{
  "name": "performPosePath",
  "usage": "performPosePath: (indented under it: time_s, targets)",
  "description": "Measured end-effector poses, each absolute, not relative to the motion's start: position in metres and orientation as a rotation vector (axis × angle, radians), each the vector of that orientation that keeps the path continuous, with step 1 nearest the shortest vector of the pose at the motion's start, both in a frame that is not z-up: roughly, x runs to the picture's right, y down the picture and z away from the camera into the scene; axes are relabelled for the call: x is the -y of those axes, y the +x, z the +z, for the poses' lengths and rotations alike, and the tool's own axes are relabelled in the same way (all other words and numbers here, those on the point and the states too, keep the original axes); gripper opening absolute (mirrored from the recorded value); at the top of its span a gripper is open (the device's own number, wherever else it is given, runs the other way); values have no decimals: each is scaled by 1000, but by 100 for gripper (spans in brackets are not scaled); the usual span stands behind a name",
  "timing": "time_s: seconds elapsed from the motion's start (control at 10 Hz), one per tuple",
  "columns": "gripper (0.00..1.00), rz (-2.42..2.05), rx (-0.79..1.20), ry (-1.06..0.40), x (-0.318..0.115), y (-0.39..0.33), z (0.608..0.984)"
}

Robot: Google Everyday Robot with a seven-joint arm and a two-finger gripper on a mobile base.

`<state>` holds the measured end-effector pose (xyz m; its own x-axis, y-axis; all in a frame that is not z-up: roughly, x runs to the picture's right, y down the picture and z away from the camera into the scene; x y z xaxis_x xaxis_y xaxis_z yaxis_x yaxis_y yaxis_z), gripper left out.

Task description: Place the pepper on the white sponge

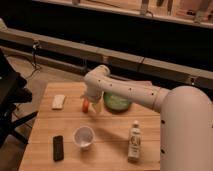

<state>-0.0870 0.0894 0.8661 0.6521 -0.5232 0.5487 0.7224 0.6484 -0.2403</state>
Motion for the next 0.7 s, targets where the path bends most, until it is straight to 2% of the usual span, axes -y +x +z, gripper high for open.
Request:
performPosePath:
  time_s: [0.4, 0.7]
  targets:
    - [80, -801, 461, -469, -89, -102, 898]
    - [80, -839, 444, -527, -98, -107, 925]
